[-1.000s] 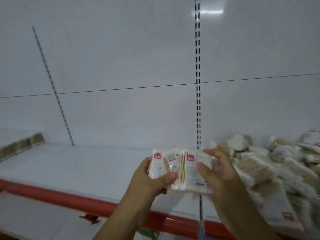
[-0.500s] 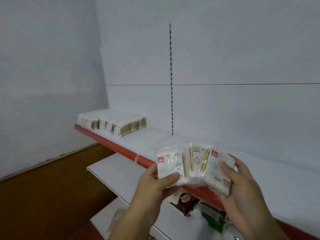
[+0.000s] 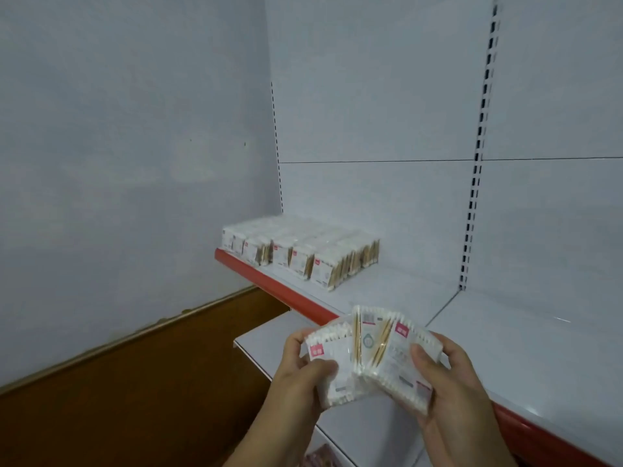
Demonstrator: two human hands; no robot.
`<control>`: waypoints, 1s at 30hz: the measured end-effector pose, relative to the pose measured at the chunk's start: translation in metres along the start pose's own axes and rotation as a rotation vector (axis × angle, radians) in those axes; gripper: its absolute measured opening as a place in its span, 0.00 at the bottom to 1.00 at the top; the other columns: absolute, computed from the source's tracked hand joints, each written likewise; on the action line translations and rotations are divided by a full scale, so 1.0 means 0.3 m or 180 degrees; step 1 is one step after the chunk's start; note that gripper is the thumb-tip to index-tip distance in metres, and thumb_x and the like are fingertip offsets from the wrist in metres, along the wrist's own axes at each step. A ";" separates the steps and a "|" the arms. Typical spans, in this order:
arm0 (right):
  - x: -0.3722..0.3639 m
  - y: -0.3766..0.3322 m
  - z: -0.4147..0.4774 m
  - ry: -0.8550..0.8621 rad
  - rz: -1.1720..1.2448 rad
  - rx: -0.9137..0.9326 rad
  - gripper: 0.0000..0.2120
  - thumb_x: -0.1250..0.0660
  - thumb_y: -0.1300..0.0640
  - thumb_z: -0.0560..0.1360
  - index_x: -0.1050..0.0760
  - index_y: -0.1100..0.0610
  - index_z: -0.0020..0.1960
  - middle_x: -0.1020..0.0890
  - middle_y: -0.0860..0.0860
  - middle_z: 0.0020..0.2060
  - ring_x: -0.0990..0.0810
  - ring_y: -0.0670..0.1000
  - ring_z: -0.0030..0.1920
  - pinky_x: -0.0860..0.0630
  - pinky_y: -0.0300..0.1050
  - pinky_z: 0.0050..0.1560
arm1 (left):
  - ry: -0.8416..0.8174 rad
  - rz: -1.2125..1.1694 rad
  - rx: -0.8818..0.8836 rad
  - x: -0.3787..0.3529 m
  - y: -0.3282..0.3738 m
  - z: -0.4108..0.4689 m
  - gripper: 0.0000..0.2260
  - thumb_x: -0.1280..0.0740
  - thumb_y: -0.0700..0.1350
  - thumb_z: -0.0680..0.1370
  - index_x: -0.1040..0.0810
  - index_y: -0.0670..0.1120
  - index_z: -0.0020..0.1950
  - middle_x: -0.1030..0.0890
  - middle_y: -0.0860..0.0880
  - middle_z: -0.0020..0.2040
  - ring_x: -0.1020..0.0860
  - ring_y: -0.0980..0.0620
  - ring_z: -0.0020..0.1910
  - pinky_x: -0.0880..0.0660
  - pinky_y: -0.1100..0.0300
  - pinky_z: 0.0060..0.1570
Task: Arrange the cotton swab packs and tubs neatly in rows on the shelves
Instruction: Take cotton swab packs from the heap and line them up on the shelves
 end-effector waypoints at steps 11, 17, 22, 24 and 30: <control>-0.341 0.171 0.533 -0.0099 -0.0078 0.0474 0.09 0.36 0.65 0.76 0.28 0.56 0.55 0.15 0.53 0.41 0.15 0.53 0.40 0.19 0.50 0.34 | 0.0177 0.3180 -0.0730 0.274 0.522 0.574 0.18 0.27 0.33 0.72 0.25 0.53 0.52 0.19 0.50 0.50 0.18 0.58 0.41 0.21 0.66 0.38; -0.373 0.196 0.705 0.0423 -0.0793 0.0987 0.09 0.35 0.61 0.77 0.30 0.49 0.51 0.16 0.48 0.41 0.17 0.52 0.46 0.17 0.51 0.43 | 0.0229 0.4901 -0.1640 0.358 0.718 0.941 0.09 0.25 0.42 0.70 0.20 0.47 0.48 0.22 0.54 0.38 0.24 0.54 0.38 0.32 0.67 0.33; -0.444 0.279 0.773 0.0723 -0.1252 0.1322 0.10 0.34 0.62 0.76 0.31 0.51 0.52 0.19 0.52 0.43 0.20 0.52 0.39 0.23 0.39 0.28 | -0.0389 0.5962 -0.1944 0.417 0.696 1.172 0.19 0.26 0.52 0.73 0.23 0.50 0.62 0.20 0.51 0.56 0.24 0.52 0.54 0.28 0.61 0.52; -0.476 0.338 0.806 0.0886 -0.1378 0.1319 0.11 0.34 0.62 0.75 0.31 0.52 0.55 0.18 0.52 0.44 0.19 0.52 0.41 0.22 0.43 0.33 | -0.0728 0.6475 -0.2446 0.428 0.692 1.226 0.21 0.29 0.58 0.74 0.23 0.51 0.64 0.22 0.52 0.60 0.27 0.51 0.59 0.31 0.58 0.56; -0.541 0.451 0.882 0.1162 -0.1311 0.1184 0.10 0.34 0.64 0.75 0.29 0.54 0.53 0.17 0.54 0.46 0.17 0.49 0.42 0.18 0.48 0.41 | -0.1511 0.6947 -0.3434 0.449 0.647 1.301 0.18 0.36 0.56 0.77 0.24 0.51 0.64 0.29 0.51 0.63 0.32 0.50 0.61 0.36 0.55 0.59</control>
Point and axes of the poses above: each hand's wrist, its own z-axis towards the middle knuckle, its own x-axis out of the back of the hand, y = z × x, the point moved 6 cm from there along z, towards the middle knuckle
